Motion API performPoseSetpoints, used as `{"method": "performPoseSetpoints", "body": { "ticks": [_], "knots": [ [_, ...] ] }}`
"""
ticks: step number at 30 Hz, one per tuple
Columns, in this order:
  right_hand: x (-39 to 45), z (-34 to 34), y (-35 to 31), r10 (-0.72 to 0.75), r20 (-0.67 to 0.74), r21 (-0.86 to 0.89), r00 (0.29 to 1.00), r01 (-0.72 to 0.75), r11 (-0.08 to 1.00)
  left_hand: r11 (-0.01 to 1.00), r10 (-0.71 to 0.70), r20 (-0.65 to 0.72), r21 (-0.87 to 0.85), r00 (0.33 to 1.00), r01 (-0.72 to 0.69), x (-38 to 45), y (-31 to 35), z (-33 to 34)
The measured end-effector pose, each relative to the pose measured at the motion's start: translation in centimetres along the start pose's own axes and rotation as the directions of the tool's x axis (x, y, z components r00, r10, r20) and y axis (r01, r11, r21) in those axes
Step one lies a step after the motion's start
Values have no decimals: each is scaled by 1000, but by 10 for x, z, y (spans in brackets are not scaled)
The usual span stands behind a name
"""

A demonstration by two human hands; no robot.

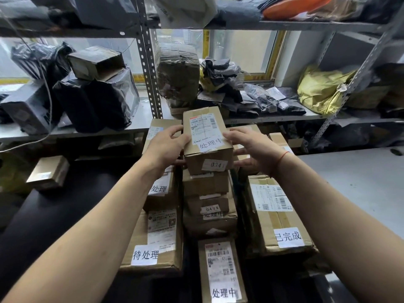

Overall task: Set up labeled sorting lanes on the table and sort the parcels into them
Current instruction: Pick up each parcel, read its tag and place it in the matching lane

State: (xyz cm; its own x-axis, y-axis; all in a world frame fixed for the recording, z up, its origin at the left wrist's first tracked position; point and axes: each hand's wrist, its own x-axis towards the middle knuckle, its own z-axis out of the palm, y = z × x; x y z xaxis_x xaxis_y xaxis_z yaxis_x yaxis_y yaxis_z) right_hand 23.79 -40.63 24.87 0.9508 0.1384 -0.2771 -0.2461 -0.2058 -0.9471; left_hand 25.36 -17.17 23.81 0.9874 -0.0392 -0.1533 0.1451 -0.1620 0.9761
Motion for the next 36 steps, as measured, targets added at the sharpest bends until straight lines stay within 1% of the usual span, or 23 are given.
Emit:
{"method": "performPoseSetpoints", "body": {
  "ticks": [9,12,14,19,26,29,33,36],
  "knots": [
    [-1,1,4,-48,34,36,998,47,998,1000,11,14,-16,1000,-11,-4,-4,0],
    [-7,-1,5,-43,58,94,997,38,995,998,17,39,-58,999,-14,-9,-7,0],
    [-11,-2,6,-53,71,88,996,46,995,996,20,47,-87,999,-16,-14,-8,0],
    [-17,-1,10,-81,40,84,996,78,993,995,27,36,-100,999,-23,-24,-6,3],
    [-32,-2,13,-125,30,92,992,122,988,991,76,40,-109,996,-71,-47,4,2],
    [-41,-1,14,-142,24,115,990,139,984,991,93,38,-104,995,-88,-59,6,2],
    [-60,-2,21,-139,1,208,990,136,969,988,125,24,-97,992,-123,-79,5,5],
    [-79,-4,28,-156,6,206,988,152,967,987,139,11,-87,990,-138,-96,3,8]
  ]
}}
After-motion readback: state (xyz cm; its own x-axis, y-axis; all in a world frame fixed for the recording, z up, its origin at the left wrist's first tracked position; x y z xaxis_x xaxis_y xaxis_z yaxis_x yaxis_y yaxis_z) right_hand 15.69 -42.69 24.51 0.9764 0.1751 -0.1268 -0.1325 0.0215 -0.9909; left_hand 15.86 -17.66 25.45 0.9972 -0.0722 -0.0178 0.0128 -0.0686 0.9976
